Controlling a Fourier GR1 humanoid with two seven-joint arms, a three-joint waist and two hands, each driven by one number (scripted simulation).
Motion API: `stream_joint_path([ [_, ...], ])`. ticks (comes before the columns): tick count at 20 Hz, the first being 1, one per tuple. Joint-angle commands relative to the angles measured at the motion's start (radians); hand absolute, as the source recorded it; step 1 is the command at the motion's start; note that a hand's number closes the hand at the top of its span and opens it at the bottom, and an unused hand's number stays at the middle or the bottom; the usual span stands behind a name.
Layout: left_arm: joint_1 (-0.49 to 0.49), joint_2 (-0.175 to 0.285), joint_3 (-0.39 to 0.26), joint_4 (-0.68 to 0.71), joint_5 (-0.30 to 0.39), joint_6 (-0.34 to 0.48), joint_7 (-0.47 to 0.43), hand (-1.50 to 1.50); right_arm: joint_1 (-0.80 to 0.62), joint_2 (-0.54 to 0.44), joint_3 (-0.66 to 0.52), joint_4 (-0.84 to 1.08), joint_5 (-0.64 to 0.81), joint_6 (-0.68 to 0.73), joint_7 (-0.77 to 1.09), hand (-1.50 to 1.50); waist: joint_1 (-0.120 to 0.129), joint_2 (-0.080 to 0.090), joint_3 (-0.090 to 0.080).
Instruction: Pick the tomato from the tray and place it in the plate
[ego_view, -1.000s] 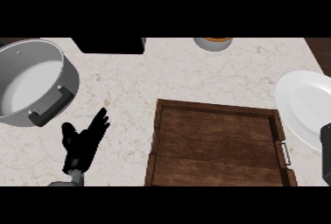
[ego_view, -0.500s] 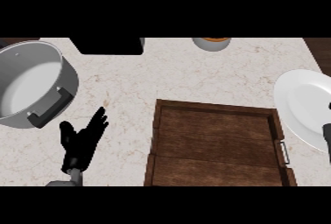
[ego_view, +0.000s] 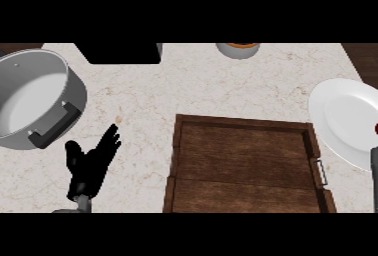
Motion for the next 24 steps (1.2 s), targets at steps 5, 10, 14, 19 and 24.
stream_joint_path([
  [5, 0.025, 0.008, -0.003, -0.077, -0.004, 0.016, 0.061, 0.00, 0.238, 0.167, 0.205, -0.415, -0.400, 0.083, -0.194, -1.50, -0.006, -0.005, -0.002],
  [10, -0.018, 0.003, 0.015, -0.017, 0.009, -0.006, 0.028, 0.00, 0.427, 0.292, 0.356, -0.590, -0.474, 0.084, -0.255, -1.50, -0.009, -0.003, -0.005],
  [14, 0.027, 0.009, 0.020, -0.021, 0.006, -0.022, -0.010, 0.00, 0.602, 0.295, 0.467, -0.683, -0.513, 0.082, -0.234, -1.50, -0.006, -0.002, -0.006],
  [19, -0.022, -0.031, 0.006, 0.044, -0.024, -0.006, -0.033, 0.00, 0.619, 0.296, 0.607, -0.670, -0.292, -0.009, -0.005, -1.50, -0.002, 0.000, -0.006],
  [24, 0.032, -0.045, -0.018, -0.046, -0.037, 0.017, 0.018, 0.00, 0.646, 0.296, 0.725, -0.670, -0.215, -0.117, 0.099, -1.50, 0.000, 0.000, -0.006],
])
